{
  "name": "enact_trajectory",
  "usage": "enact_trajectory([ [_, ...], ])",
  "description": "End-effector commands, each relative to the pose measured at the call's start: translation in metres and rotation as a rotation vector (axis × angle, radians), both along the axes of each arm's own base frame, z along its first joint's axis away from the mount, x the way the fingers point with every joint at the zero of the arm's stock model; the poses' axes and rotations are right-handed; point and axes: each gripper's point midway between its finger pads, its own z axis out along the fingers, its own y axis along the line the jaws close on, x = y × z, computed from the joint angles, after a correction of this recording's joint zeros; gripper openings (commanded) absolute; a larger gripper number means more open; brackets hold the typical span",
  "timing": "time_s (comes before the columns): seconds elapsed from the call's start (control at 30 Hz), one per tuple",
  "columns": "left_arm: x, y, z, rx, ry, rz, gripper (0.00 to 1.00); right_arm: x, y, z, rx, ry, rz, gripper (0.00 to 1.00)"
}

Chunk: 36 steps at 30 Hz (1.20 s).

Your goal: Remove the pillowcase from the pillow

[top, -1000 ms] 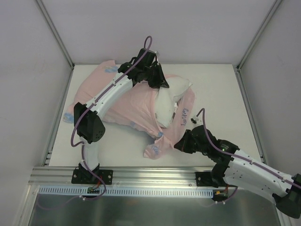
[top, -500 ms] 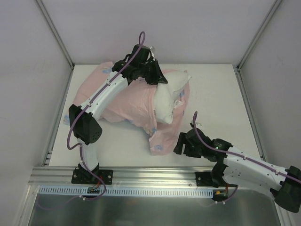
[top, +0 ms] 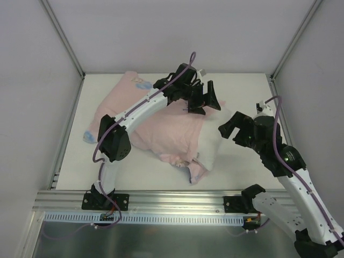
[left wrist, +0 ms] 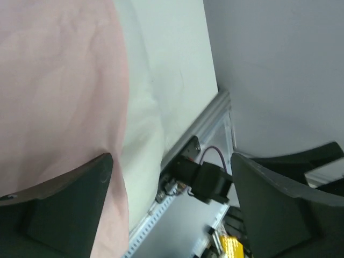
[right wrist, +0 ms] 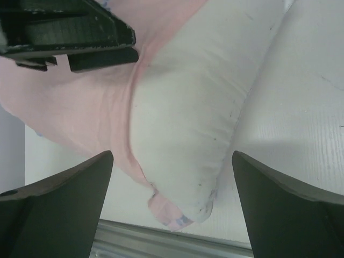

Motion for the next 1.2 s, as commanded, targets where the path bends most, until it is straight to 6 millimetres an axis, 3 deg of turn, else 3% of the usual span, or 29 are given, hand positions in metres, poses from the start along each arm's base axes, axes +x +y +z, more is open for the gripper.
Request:
enact_trajectory([
  [0.0, -0.024, 0.001, 0.079, -0.157, -0.148, -0.13, 0.96, 0.0, 0.004, -0.004, -0.015, 0.025, 0.092, 0.97],
  [0.07, -0.029, 0.015, 0.101, -0.173, -0.192, -0.13, 0.97, 0.003, 0.018, -0.011, 0.04, 0.065, 0.158, 0.96],
  [0.13, -0.023, 0.034, 0.103, -0.149, -0.217, -0.101, 0.95, 0.014, 0.019, -0.018, 0.057, 0.085, 0.149, 0.96],
  [0.17, -0.027, 0.048, 0.115, -0.151, -0.257, -0.089, 0.94, 0.019, 0.019, -0.028, 0.052, 0.124, 0.145, 0.96],
  [0.2, -0.017, 0.065, 0.1, -0.112, -0.237, -0.045, 0.91, 0.021, 0.019, -0.033, 0.043, 0.14, 0.139, 0.96],
  [0.23, -0.018, 0.084, 0.11, -0.098, -0.276, -0.001, 0.9, 0.025, 0.017, -0.043, 0.035, 0.172, 0.131, 0.96],
  [0.27, -0.015, 0.098, 0.089, -0.055, -0.245, 0.029, 0.9, 0.027, 0.016, -0.047, 0.037, 0.185, 0.131, 0.96],
  [0.3, -0.01, 0.123, 0.097, -0.048, -0.274, 0.082, 0.89, 0.031, 0.018, -0.049, 0.044, 0.184, 0.136, 0.96],
  [0.33, -0.004, 0.14, 0.088, 0.005, -0.294, 0.13, 0.9, 0.032, 0.02, -0.051, 0.055, 0.193, 0.145, 0.96],
  [0.37, 0.0, 0.156, 0.066, 0.071, -0.271, 0.17, 0.9, 0.035, 0.022, -0.056, 0.055, 0.214, 0.151, 0.96],
  [0.4, 0.005, 0.179, 0.061, 0.124, -0.279, 0.228, 0.91, 0.039, 0.025, -0.058, 0.061, 0.211, 0.16, 0.96],
  [0.47, 0.009, 0.217, 0.015, 0.332, -0.251, 0.305, 0.95, 0.043, 0.03, -0.064, 0.07, 0.228, 0.174, 0.96],
  [0.53, 0.011, 0.247, -0.017, 0.482, -0.237, 0.373, 0.99, 0.05, 0.038, -0.077, 0.071, 0.272, 0.194, 0.96],
  [0.57, 0.009, 0.264, -0.046, 0.567, -0.189, 0.409, 0.99, 0.053, 0.04, -0.083, 0.068, 0.289, 0.198, 0.96],
  [0.67, 0.011, 0.264, -0.089, 0.603, -0.076, 0.408, 0.92, 0.065, 0.06, -0.098, 0.074, 0.325, 0.216, 0.99],
  [0.7, 0.01, 0.257, -0.098, 0.586, -0.041, 0.376, 0.86, 0.07, 0.066, -0.097, 0.082, 0.319, 0.223, 0.9],
  [0.73, 0.011, 0.252, -0.114, 0.593, 0.002, 0.355, 0.76, 0.077, 0.072, -0.091, 0.089, 0.312, 0.228, 0.44],
  [0.77, 0.014, 0.248, -0.114, 0.582, 0.006, 0.347, 0.36, 0.081, 0.073, -0.084, 0.09, 0.3, 0.221, 0.17],
  [0.8, 0.015, 0.248, -0.116, 0.585, 0.012, 0.347, 0.14, 0.082, 0.071, -0.079, 0.081, 0.3, 0.212, 0.01],
  [0.83, 0.018, 0.25, -0.113, 0.589, 0.001, 0.356, 0.0, 0.091, 0.065, -0.057, 0.055, 0.234, 0.189, 0.01],
  [0.9, 0.023, 0.258, -0.092, 0.577, -0.054, 0.399, 0.0, 0.092, 0.048, -0.039, 0.008, 0.195, 0.14, 0.01],
  [0.93, 0.024, 0.263, -0.084, 0.571, -0.069, 0.417, 0.0, 0.098, 0.029, -0.014, -0.007, 0.127, 0.08, 0.01],
  [1.0, 0.026, 0.285, -0.059, 0.539, -0.103, 0.491, 0.0, 0.093, 0.003, 0.001, -0.014, 0.117, 0.009, 0.01],
  [1.03, 0.025, 0.295, -0.051, 0.526, -0.108, 0.527, 0.0, 0.095, -0.023, 0.007, -0.017, 0.106, -0.072, 0.01],
  [1.07, 0.024, 0.319, -0.039, 0.511, -0.116, 0.597, 0.0, 0.084, -0.039, 0.016, -0.014, 0.086, -0.114, 0.01],
  [1.17, 0.017, 0.352, -0.028, 0.474, -0.1, 0.703, 0.0, 0.066, -0.096, 0.029, 0.024, 0.049, -0.291, 0.01],
])
